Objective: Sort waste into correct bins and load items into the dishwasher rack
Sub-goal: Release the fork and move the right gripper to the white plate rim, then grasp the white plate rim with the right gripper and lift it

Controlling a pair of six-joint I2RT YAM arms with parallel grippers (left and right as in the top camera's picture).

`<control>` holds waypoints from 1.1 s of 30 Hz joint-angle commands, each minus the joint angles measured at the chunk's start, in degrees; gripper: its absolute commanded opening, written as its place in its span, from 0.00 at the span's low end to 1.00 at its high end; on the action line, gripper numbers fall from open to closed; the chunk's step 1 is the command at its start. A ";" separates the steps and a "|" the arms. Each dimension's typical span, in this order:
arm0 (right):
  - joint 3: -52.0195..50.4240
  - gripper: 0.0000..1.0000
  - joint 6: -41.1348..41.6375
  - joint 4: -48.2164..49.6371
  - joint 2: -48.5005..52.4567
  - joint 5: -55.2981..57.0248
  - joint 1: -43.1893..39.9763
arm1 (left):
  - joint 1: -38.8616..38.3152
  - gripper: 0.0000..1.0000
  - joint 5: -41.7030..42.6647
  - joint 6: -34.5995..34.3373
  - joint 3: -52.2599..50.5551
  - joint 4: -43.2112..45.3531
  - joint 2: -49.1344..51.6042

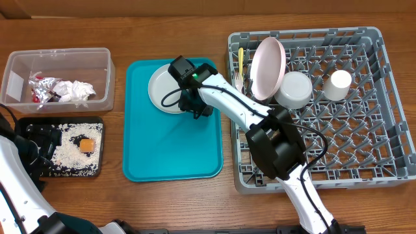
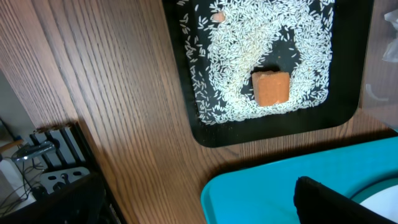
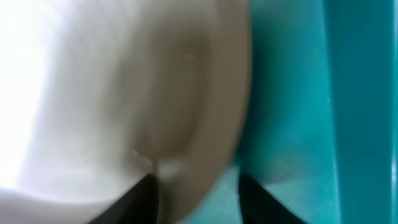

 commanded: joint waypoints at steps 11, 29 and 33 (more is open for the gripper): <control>-1.53 0.18 0.02 0.83 -1.73 -0.07 0.37 | -0.11 1.00 -0.76 -0.55 -0.20 0.02 -0.66; 2.21 0.04 -2.82 -1.29 -1.84 0.98 -0.13 | -0.11 1.00 -0.76 -0.52 -0.20 0.02 -0.66; 5.97 0.04 -6.32 -2.71 -2.51 1.05 -0.13 | -0.11 1.00 -0.76 -0.52 -0.20 0.02 -0.66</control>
